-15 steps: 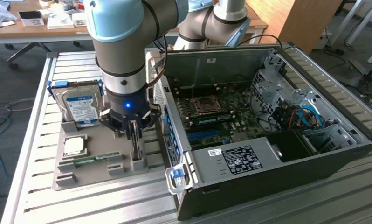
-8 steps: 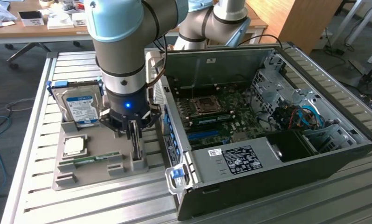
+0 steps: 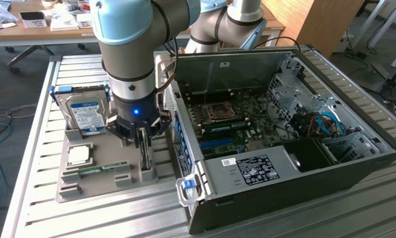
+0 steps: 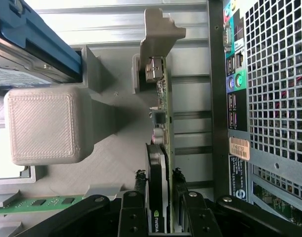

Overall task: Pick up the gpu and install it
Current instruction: 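Pick up the gpu and move the gpu toward the slot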

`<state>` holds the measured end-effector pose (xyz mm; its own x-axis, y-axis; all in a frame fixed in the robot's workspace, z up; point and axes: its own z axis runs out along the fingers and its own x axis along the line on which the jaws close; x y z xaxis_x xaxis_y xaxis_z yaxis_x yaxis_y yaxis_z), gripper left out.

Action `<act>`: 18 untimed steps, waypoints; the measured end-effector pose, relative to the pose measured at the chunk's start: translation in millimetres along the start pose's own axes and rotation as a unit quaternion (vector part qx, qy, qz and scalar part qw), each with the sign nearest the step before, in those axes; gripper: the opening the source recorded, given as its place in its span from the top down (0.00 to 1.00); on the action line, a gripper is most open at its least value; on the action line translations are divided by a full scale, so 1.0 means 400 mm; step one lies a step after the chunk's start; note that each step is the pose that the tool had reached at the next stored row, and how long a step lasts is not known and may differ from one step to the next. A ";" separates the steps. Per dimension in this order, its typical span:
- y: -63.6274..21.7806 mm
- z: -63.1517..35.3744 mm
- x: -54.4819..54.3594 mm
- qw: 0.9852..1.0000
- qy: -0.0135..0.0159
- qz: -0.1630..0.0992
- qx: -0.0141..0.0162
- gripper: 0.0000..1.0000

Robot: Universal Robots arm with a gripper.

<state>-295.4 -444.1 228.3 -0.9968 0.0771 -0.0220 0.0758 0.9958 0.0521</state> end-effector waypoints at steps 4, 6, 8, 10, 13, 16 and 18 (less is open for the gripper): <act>0.005 0.001 0.000 1.000 0.000 0.000 0.000 0.65; 0.005 0.001 0.000 1.000 0.000 0.000 0.000 0.65; 0.005 0.001 0.000 1.000 0.000 0.000 0.000 0.65; 0.005 0.001 0.000 1.000 0.000 0.000 0.000 0.65; 0.005 0.001 0.000 1.000 0.000 0.000 0.000 0.65; 0.005 0.001 0.000 1.000 0.000 0.000 0.000 0.67; 0.005 0.001 0.000 1.000 0.000 0.000 0.000 0.67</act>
<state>-295.4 -442.1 228.0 -0.9968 0.0768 -0.0219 0.0755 0.9958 0.0520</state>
